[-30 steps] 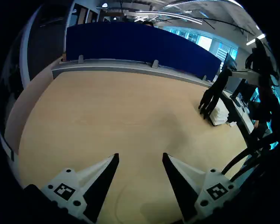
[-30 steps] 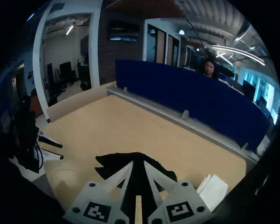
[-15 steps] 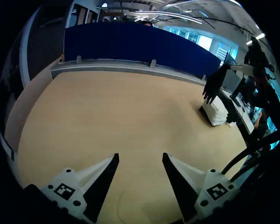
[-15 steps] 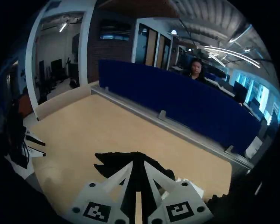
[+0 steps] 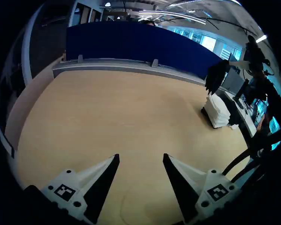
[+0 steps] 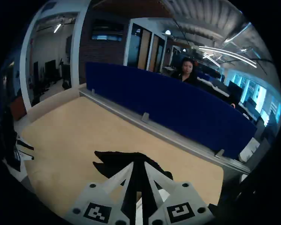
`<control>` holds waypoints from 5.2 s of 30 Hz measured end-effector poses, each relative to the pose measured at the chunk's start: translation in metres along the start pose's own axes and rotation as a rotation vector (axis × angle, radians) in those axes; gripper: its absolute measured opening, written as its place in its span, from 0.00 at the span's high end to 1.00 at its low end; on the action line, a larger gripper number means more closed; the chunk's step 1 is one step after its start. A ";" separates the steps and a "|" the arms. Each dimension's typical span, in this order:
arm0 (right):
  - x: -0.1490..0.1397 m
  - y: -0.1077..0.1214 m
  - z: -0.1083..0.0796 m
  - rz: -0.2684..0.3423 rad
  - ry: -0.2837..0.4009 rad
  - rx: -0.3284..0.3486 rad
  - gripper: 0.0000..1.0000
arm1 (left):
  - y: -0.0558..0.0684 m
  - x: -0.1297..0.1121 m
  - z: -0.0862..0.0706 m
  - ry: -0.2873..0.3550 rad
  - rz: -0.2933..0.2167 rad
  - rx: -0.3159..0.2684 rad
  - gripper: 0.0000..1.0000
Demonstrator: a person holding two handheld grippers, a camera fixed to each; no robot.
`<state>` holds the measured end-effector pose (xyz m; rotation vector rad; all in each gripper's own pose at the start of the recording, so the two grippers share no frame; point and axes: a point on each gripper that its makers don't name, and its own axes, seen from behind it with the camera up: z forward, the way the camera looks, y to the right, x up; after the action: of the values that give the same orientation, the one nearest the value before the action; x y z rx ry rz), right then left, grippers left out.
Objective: Fold towel
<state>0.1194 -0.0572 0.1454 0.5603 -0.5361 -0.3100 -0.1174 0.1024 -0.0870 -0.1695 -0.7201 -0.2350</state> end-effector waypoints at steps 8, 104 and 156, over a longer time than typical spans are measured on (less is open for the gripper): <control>0.000 0.042 0.015 0.011 -0.016 -0.036 0.95 | 0.002 -0.001 0.002 -0.004 -0.013 0.017 0.14; -0.293 0.081 -0.041 0.425 -0.246 -0.317 0.14 | 0.031 0.000 -0.002 -0.042 0.060 0.002 0.14; -0.219 0.105 0.088 0.372 -0.215 -0.247 0.00 | 0.009 -0.005 0.000 -0.051 0.014 0.060 0.14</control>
<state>-0.0953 0.0817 0.1827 0.1810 -0.7841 -0.0787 -0.1182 0.1116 -0.0912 -0.1240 -0.7759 -0.1960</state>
